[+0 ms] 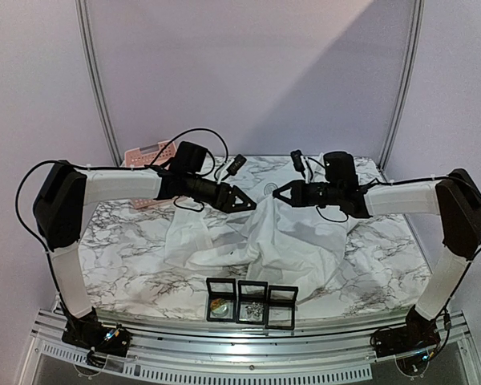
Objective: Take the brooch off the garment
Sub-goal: Remove the brooch from the flattened clothing.
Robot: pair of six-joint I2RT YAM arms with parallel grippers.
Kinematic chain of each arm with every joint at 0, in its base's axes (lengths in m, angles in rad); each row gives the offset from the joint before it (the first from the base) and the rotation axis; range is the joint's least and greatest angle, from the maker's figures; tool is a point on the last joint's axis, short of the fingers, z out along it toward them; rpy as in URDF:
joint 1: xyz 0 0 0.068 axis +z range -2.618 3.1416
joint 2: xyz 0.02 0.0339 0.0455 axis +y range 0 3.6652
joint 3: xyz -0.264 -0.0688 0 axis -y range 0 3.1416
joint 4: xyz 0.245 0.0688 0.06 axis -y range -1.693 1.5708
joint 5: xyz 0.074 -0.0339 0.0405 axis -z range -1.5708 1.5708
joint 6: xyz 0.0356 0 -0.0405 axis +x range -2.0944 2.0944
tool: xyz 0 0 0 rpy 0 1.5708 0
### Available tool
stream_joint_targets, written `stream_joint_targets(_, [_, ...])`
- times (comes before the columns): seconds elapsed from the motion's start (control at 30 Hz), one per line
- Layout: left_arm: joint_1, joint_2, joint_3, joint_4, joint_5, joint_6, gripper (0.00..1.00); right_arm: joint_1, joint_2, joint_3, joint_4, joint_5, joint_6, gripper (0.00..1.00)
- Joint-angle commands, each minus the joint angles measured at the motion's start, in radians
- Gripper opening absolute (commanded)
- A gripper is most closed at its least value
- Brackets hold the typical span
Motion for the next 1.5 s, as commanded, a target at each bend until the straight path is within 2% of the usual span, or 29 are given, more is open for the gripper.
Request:
stream_joint_targets(0.0, [-0.004,-0.023,-0.008,-0.019,-0.063,0.012,0.74,0.0,-0.029,0.024,-0.114,0.257,-0.023,0.0])
stream_joint_targets(0.2, [-0.007,-0.016,-0.02,0.007,-0.083,-0.017,0.74,0.002,-0.015,0.095,-0.258,0.484,-0.039,0.0])
stream_joint_targets(0.33, [-0.007,-0.022,-0.026,0.022,-0.083,-0.026,0.75,0.001,0.018,0.16,-0.326,0.58,-0.057,0.0])
stream_joint_targets(0.5, [-0.014,-0.022,-0.039,0.056,-0.068,-0.053,0.75,0.003,0.076,0.256,-0.408,0.626,-0.093,0.0])
stream_joint_targets(0.67, [-0.034,-0.023,-0.038,0.056,-0.055,-0.057,0.75,0.002,0.103,0.259,-0.449,0.633,-0.109,0.0])
stream_joint_targets(0.9, [-0.108,-0.024,-0.06,0.148,-0.139,-0.12,0.77,0.012,0.1,0.227,-0.473,0.607,-0.089,0.0])
stream_joint_targets(1.07, [-0.117,-0.023,-0.028,0.192,-0.194,-0.182,0.8,0.029,0.1,0.227,-0.468,0.612,-0.087,0.0])
stream_joint_targets(1.47, [-0.191,0.071,0.17,-0.116,-0.382,-0.094,0.78,0.042,0.09,0.212,-0.469,0.596,-0.097,0.0])
